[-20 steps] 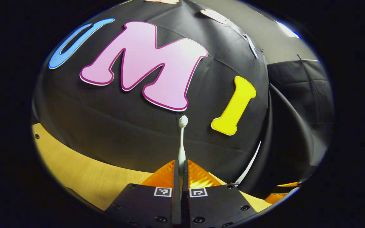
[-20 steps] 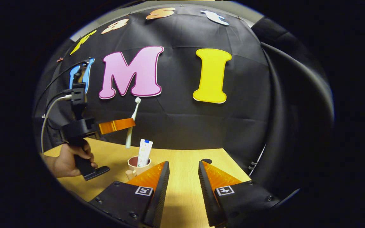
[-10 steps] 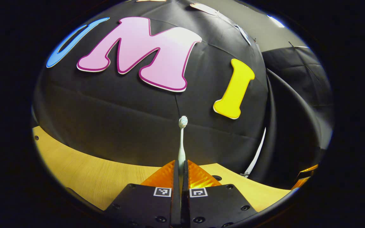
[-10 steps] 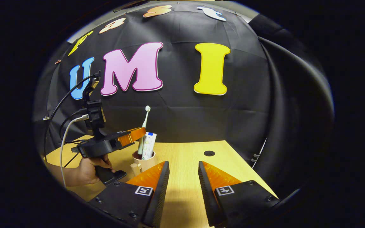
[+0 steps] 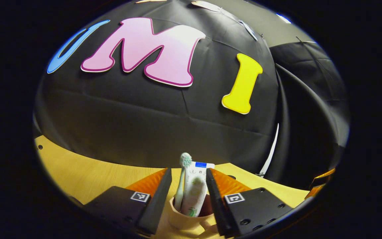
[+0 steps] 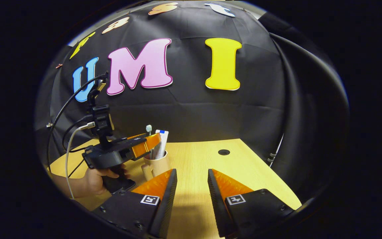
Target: Put the toothbrush and toothpaste on the desktop into the cup, then pick up the cup and place it on the coaster on the desktop.
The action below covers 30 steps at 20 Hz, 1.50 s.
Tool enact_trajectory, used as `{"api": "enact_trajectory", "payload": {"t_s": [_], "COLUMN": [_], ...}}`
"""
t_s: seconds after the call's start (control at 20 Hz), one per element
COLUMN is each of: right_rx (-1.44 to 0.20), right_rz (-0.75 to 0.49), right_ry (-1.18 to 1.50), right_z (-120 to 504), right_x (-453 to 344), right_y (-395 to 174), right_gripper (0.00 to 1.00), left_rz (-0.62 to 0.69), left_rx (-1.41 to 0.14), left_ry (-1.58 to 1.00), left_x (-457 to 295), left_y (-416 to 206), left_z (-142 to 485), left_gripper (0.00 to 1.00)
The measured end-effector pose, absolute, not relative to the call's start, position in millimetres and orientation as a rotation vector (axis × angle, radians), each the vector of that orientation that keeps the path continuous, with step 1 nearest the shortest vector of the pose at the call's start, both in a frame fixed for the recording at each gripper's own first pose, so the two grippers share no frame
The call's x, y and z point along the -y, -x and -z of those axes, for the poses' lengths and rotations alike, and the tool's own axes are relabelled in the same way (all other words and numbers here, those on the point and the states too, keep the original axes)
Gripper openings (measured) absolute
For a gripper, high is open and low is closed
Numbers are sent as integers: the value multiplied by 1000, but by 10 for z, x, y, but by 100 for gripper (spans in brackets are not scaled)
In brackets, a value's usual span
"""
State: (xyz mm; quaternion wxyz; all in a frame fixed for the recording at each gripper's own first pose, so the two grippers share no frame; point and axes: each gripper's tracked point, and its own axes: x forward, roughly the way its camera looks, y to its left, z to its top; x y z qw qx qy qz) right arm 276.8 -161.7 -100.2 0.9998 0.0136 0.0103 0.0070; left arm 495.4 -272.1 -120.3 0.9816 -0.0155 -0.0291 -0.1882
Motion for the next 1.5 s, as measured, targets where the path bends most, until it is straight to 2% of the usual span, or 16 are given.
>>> {"api": "enact_trajectory", "payload": {"t_s": [0.05, 0.1, 0.2, 0.25, 0.45, 0.55, 0.65, 0.7, 1.05, 1.5], "right_rx": [-21, -20, -18, -15, -12, -14, -23, -34, -292, -509], "right_rz": [-15, -17, -25, -30, -63, -97, -115, -117, -107, -98], "right_ry": [-27, -27, -38, -45, -46, -38, -21, -15, 43, 41], "right_z": [1008, 1010, 997, 986, 971, 989, 1068, 1120, 1354, 1268], "right_x": [1610, 1598, 1559, 1535, 1341, 1161, 989, 910, 679, 443], "right_y": [-2767, -2769, -2781, -2793, -2857, -2911, -2986, -3035, -3233, -3472], "right_gripper": [58, 58, 55, 60, 70, 78, 97, 94, 94, 94], "left_rz": [377, 382, 381, 376, 324, 282, 234, 209, 22, -105], "left_rx": [69, 77, 94, 102, 137, 144, 141, 132, 82, 61], "left_ry": [24, 21, 21, 26, 45, 37, 30, 29, 64, 68], "left_x": [2717, 2719, 2674, 2640, 2286, 2001, 1697, 1538, 531, -201], "left_y": [-4916, -4848, -4725, -4648, -4247, -4014, -3784, -3680, -2829, -1832], "left_z": [1165, 1102, 965, 883, 499, 352, 249, 238, 125, 91], "left_gripper": [71, 82, 89, 98, 97, 96, 96, 97, 97, 96]}}
